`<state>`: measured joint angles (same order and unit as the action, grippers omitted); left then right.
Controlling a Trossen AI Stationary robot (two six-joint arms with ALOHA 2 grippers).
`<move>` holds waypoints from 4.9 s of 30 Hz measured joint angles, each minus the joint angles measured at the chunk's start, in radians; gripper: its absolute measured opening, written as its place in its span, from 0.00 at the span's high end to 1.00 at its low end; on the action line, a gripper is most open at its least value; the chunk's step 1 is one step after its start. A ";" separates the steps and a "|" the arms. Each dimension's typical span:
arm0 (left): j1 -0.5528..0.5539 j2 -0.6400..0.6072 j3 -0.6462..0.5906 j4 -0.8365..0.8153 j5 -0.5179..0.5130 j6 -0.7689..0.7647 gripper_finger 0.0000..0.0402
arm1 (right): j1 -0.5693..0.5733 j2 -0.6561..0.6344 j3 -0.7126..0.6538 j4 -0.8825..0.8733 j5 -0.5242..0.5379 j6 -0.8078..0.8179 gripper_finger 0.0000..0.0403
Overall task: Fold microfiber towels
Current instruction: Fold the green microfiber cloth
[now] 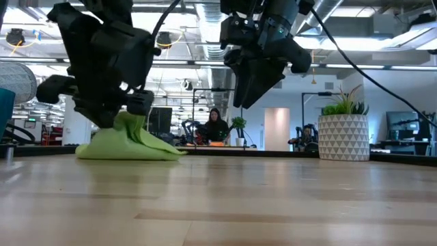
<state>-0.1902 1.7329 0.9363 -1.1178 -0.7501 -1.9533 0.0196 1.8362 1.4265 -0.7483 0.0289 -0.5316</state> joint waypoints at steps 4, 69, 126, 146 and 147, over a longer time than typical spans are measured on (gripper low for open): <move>0.013 0.000 -0.006 -0.090 0.005 -0.065 1.00 | 0.000 0.000 0.000 0.000 -0.009 0.000 0.59; -0.135 -0.485 0.074 -0.361 0.092 0.392 0.79 | -0.079 0.215 -0.001 0.626 -0.002 -0.209 0.61; -0.247 -0.503 0.074 -0.375 0.116 0.396 0.79 | -0.109 0.656 0.450 0.738 -0.005 -0.343 0.68; -0.247 -0.503 0.074 -0.375 0.115 0.394 0.79 | -0.112 0.652 0.451 0.695 -0.004 -0.332 0.70; -0.247 -0.503 0.074 -0.375 0.115 0.394 0.79 | -0.114 0.652 0.451 0.695 -0.004 -0.332 0.70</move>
<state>-0.4370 1.2297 1.0100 -1.4929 -0.6347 -1.5596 -0.0944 2.4878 1.8774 -0.0537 0.0253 -0.8639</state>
